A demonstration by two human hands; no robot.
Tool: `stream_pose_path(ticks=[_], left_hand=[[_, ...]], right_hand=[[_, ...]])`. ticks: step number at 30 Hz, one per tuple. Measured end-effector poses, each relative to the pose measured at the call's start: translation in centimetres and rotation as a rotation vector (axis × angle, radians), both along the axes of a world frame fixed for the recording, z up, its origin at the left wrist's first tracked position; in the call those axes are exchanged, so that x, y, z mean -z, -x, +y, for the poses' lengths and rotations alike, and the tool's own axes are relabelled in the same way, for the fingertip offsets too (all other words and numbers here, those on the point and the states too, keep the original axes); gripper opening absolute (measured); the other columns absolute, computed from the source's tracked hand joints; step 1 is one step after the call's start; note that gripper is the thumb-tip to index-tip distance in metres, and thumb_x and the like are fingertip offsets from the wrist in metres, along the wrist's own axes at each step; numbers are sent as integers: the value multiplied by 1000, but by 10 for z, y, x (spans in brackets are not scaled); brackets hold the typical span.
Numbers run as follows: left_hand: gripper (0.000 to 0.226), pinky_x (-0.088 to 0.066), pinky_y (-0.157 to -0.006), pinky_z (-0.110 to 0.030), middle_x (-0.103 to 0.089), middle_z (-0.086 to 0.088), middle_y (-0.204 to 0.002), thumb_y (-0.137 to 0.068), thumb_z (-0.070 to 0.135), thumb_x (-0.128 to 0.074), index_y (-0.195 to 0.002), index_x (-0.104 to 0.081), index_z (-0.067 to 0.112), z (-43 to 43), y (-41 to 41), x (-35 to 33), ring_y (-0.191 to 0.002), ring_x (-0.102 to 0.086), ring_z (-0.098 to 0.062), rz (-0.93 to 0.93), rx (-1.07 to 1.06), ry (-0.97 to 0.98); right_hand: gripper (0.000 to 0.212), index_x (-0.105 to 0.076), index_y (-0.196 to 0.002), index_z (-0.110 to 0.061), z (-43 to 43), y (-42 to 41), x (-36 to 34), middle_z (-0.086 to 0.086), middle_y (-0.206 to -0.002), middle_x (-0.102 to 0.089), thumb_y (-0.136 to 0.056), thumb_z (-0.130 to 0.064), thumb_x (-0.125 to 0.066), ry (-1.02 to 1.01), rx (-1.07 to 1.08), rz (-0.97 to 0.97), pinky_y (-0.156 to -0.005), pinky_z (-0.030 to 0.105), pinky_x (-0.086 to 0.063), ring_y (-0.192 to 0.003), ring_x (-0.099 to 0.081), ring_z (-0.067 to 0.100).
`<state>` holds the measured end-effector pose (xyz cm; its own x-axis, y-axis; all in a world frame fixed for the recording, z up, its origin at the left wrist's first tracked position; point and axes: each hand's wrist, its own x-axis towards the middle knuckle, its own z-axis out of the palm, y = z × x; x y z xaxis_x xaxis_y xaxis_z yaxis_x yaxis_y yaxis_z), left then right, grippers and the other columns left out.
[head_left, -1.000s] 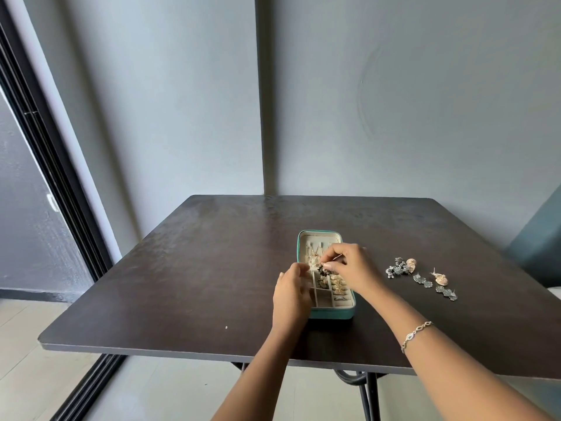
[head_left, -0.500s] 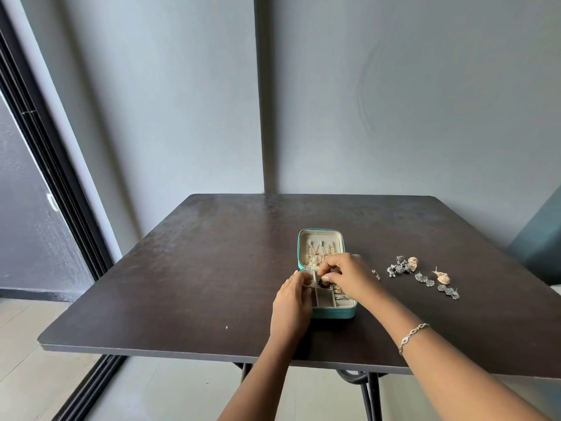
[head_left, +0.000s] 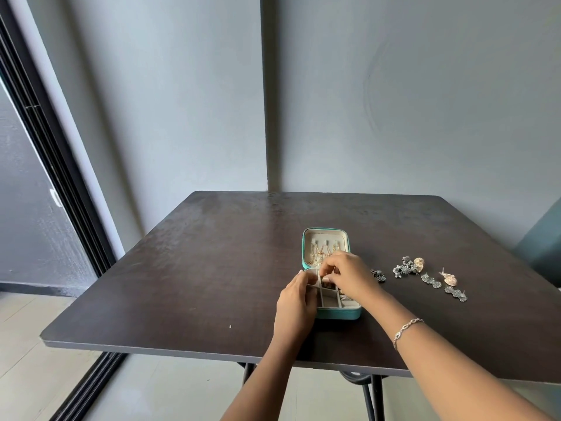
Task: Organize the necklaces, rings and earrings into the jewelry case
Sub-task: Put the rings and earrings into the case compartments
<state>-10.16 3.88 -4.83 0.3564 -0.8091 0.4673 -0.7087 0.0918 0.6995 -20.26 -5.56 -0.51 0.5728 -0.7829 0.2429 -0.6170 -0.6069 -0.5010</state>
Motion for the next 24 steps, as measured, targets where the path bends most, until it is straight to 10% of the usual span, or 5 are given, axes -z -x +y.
stream_pose_path(ticks=[11,24], left_hand=[[21,-45,-80,-18,-64,2,-112,-89,11,-54,-108,-60,11,4,-1,-4,-98,-60,-13,-1,9,6],[24,-43,-87,-22,-58,2,-125,-90,20,-57,-113,-57,15,5,5,-6,-111,-55,-13,-23,-35,-33]], right_hand=[[9,-70,-77,-7,-2,19,6,-6,-79,-62,-77,0,-65,144,21,-231,-66,5,-33,-75,-47,4],[16,-67,-73,-8,-20,120,44,0,-75,-66,-71,8,-67,341,277,-348,-65,17,-37,-69,-54,15]])
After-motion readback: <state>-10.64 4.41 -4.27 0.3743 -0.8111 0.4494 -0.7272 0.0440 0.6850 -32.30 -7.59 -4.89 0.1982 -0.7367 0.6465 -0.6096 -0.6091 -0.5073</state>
